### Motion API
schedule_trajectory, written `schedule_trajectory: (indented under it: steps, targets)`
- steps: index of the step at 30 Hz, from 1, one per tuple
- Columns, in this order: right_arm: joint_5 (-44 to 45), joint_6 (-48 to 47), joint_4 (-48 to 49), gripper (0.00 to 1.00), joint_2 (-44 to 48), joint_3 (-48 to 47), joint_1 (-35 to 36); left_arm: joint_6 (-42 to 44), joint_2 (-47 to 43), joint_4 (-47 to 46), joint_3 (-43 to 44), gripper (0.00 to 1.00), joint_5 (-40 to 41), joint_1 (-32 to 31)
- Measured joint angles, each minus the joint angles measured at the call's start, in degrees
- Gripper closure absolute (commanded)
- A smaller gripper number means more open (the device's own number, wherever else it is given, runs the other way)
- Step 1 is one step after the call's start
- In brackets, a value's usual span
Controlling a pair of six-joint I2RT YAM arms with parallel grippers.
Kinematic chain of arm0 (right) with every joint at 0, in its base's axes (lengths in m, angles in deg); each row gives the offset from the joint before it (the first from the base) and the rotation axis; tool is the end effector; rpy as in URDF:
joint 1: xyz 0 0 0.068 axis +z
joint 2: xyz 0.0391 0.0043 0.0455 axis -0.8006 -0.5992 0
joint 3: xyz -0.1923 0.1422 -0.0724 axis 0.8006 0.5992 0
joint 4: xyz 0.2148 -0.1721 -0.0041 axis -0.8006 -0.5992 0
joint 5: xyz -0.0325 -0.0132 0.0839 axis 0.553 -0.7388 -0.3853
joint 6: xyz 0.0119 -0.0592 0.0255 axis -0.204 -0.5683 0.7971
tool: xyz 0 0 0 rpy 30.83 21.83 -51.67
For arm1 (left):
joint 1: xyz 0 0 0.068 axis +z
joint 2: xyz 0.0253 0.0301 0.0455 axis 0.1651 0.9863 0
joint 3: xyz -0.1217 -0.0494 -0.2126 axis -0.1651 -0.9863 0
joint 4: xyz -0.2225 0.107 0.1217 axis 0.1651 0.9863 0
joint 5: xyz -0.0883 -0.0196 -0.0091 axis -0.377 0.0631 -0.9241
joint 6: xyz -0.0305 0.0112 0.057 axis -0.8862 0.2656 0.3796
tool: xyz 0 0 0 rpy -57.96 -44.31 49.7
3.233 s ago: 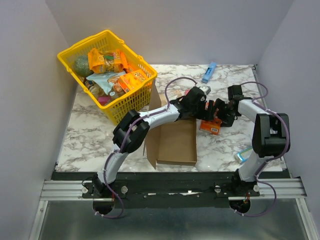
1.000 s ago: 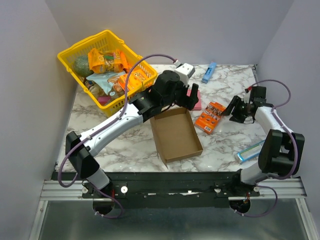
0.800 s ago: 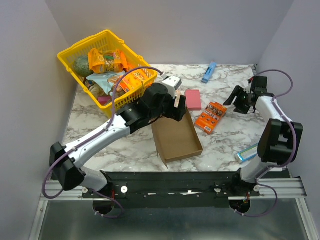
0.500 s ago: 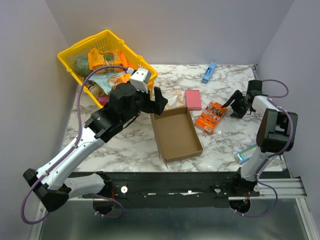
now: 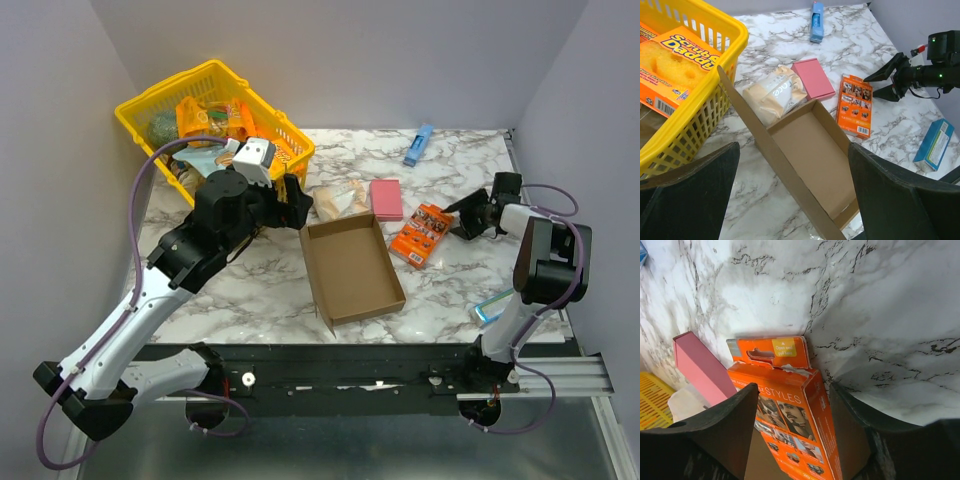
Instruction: Fold the paper box
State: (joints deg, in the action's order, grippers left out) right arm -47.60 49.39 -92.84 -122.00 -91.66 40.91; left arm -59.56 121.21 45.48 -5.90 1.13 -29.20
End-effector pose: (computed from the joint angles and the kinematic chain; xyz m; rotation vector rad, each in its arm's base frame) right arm 0.3718 -0.0651 0.1061 1.2630 2.2817 0.6404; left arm 0.2050 -0.1553 0.4025 0.1864 1.8656 -0.6078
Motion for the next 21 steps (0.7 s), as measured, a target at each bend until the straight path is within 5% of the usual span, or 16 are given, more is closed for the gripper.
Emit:
schedule_trajectory:
  steps: [21]
  targets:
    - [2.23,0.00,4.31,0.41,-2.51,-1.57,-0.96,1.62,-1.64,1.95,0.00,0.01,0.61,1.64]
